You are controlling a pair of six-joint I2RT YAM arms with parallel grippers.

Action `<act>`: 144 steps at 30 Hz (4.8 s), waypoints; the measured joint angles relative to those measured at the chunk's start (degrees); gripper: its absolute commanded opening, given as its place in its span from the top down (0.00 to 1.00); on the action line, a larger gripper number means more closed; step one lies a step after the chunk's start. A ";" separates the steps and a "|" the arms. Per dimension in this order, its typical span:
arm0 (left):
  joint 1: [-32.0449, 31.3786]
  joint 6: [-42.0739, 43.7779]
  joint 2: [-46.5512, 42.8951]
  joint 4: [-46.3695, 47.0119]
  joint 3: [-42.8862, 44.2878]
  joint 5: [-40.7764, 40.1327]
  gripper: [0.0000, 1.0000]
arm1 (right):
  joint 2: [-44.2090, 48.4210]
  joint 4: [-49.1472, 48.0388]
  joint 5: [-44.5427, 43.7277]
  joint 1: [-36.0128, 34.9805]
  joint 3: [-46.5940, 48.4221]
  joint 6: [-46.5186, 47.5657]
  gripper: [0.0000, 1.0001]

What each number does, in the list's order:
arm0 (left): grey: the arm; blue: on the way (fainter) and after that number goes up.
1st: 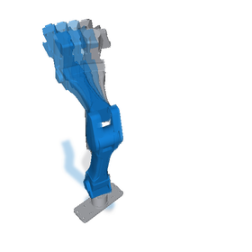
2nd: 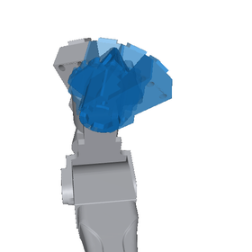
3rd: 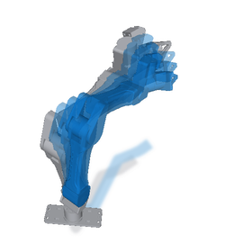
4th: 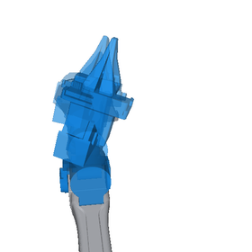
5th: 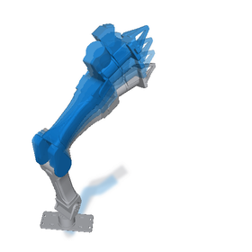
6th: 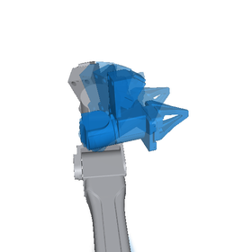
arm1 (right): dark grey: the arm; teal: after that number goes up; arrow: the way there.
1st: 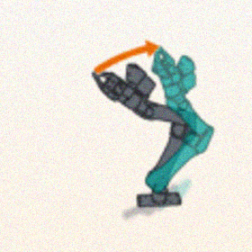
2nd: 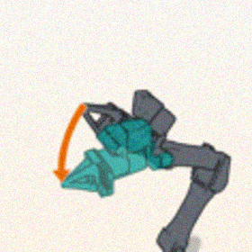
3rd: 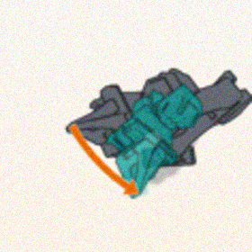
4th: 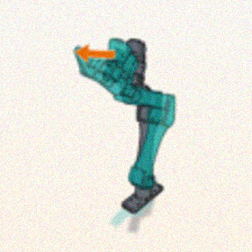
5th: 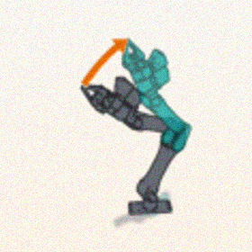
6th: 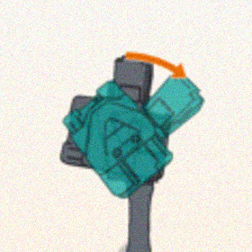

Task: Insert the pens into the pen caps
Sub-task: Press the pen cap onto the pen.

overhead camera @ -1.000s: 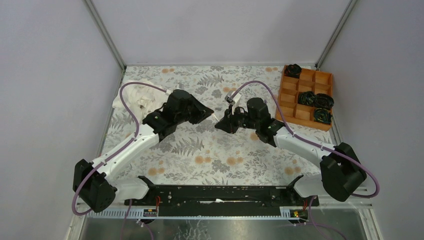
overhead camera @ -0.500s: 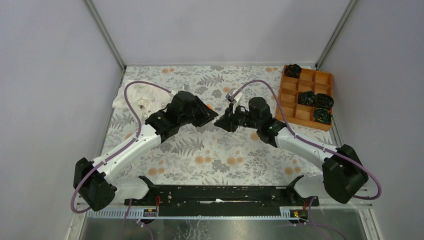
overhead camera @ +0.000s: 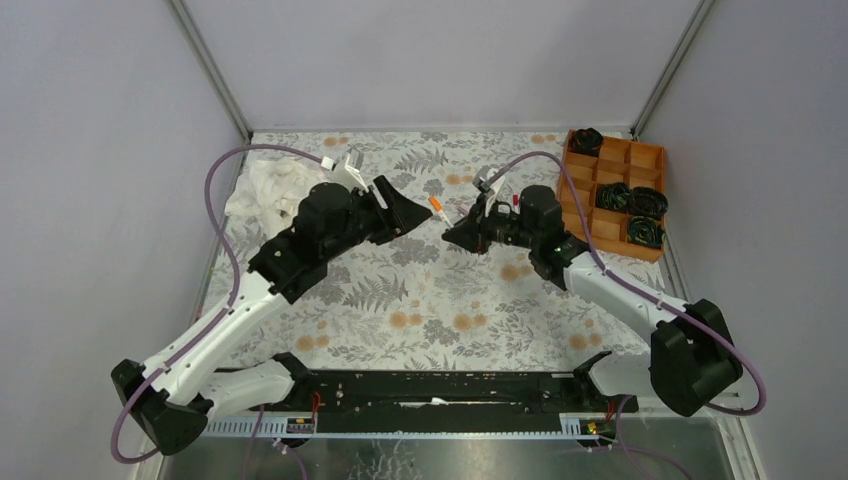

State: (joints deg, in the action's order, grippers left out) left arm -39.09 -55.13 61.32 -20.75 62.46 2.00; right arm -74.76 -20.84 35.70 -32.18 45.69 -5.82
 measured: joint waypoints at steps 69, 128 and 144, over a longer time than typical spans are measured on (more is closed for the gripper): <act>3.82 4.70 20.96 89.33 -4.61 45.29 0.49 | 4.50 -42.82 39.04 14.93 0.74 -44.72 1.00; 0.63 -4.76 30.03 104.50 -4.94 39.65 0.56 | 6.51 -20.65 39.93 14.25 7.17 -38.23 1.00; 1.64 2.10 16.65 89.53 -11.17 34.36 0.13 | 6.80 -12.46 36.98 14.62 8.74 -30.36 1.00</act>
State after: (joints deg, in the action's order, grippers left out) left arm -37.45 -53.04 77.97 68.77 51.29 36.36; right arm -67.96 -33.30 72.69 -17.56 54.43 -36.18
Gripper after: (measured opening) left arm 0.868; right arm 0.210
